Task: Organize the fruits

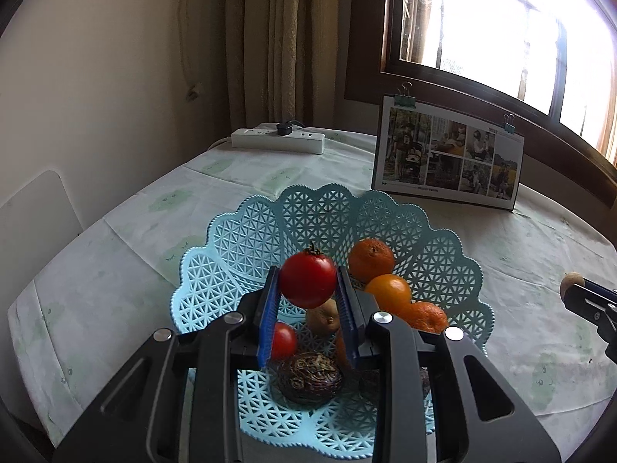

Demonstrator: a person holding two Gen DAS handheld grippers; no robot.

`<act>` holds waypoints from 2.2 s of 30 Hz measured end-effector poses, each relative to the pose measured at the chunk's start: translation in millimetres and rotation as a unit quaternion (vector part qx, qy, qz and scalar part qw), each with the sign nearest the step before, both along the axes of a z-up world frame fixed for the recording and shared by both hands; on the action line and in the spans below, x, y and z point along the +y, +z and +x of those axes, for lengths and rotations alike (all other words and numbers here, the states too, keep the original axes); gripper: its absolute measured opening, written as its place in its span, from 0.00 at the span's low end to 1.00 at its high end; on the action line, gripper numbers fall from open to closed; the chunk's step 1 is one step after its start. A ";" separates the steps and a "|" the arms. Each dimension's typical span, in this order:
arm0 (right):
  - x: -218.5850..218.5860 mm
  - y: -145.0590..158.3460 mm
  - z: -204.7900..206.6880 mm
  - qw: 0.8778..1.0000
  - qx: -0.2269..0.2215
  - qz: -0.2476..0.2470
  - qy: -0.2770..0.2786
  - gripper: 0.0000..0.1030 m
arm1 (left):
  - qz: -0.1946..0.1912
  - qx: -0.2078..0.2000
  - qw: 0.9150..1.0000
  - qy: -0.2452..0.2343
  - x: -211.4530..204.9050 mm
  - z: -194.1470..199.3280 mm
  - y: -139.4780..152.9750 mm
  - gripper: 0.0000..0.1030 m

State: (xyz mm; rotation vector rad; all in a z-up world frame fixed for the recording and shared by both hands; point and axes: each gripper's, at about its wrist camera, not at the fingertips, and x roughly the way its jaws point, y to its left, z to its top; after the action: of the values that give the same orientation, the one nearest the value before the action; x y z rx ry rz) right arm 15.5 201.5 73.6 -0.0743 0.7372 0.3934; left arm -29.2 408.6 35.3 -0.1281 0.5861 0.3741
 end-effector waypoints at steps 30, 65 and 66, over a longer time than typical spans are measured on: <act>132.2 7.8 29.2 0.988 0.019 0.042 0.150 0.27 | -0.023 -0.083 0.986 0.143 54.5 -50.9 -2.8 0.78; 86.3 -2.0 -20.4 0.989 -0.029 0.002 0.144 0.85 | 0.036 -0.021 0.996 0.080 20.8 -51.8 1.0 0.97; 84.7 -3.9 -22.4 0.989 -0.027 0.000 0.145 0.85 | 0.041 -0.019 0.996 0.077 17.0 -53.0 1.3 0.97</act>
State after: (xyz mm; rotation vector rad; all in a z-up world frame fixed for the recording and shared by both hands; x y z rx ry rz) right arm -6.9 286.2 69.8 -0.1928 0.6745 0.6672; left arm -82.2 425.5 36.5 -0.1024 0.5247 0.5437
